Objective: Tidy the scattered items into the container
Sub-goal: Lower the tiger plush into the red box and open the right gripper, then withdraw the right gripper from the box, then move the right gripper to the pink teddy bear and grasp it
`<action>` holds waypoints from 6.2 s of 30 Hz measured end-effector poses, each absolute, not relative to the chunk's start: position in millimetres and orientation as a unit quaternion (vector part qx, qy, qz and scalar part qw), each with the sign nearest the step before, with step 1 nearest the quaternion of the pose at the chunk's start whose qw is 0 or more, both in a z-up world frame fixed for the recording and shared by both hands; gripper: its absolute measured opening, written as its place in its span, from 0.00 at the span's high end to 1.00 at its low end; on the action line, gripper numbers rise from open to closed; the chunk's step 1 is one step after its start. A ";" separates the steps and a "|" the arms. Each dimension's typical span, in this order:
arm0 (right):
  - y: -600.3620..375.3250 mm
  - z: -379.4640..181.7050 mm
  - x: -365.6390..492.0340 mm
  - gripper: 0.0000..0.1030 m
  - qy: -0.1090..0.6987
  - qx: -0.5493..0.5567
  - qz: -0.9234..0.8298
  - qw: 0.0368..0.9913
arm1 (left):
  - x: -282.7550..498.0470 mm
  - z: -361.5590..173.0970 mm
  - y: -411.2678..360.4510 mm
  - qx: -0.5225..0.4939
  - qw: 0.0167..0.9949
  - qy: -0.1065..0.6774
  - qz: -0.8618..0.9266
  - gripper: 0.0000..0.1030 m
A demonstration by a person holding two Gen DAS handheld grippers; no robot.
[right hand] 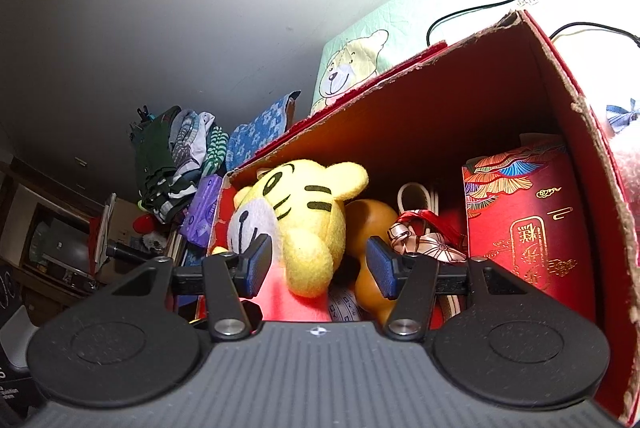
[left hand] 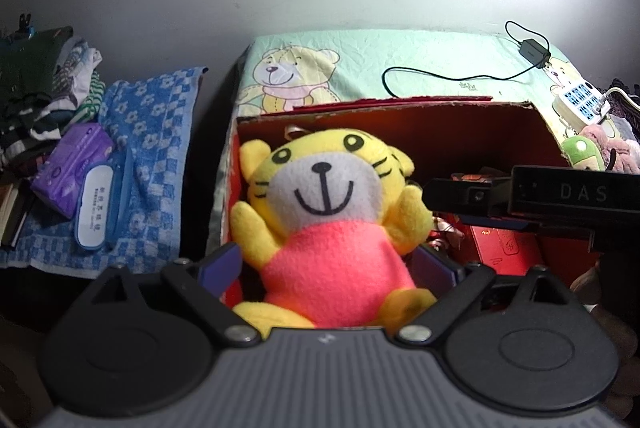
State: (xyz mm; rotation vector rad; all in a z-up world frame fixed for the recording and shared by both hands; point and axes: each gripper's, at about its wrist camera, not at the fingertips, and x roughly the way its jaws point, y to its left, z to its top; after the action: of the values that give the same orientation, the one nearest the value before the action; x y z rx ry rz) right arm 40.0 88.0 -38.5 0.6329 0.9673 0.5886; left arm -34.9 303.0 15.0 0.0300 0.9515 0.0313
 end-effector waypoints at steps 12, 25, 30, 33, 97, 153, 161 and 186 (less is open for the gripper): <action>83.1 -21.4 18.9 0.46 0.422 0.255 0.261 0.830 | -40.3 27.1 293.2 0.029 0.895 0.443 0.043 0.06; 72.9 -23.8 4.3 0.46 0.406 0.225 0.237 0.854 | -37.0 17.6 282.2 0.049 0.886 0.456 0.068 0.07; 69.5 -25.4 0.8 0.46 0.397 0.215 0.230 0.862 | -33.5 12.2 279.5 0.057 0.882 0.462 0.078 0.07; 68.5 -26.0 -1.1 0.46 0.391 0.210 0.230 0.866 | -31.2 8.6 278.7 0.058 0.879 0.467 0.081 0.07; 58.3 -7.7 -34.2 0.50 0.351 0.148 0.274 0.883 | -72.2 32.7 265.8 0.008 0.894 0.434 0.116 0.05; -297.3 -68.0 19.5 0.50 0.381 0.282 0.115 0.873 | 52.3 -68.6 -100.5 0.009 0.854 0.491 -0.173 0.36; -290.8 -79.8 48.8 0.50 0.398 0.273 0.133 0.865 | 74.3 -99.8 -105.5 0.004 0.831 0.529 -0.172 0.42; -282.5 -98.7 49.9 0.67 0.455 0.371 0.184 0.788 | 49.2 -93.4 -98.3 0.043 0.819 0.530 -0.216 0.71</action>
State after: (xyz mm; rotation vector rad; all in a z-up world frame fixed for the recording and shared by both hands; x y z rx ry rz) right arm 49.9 -282.5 -98.7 0.7999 0.9799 0.3960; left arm 49.2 -98.3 -93.4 0.0913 1.1292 -0.4598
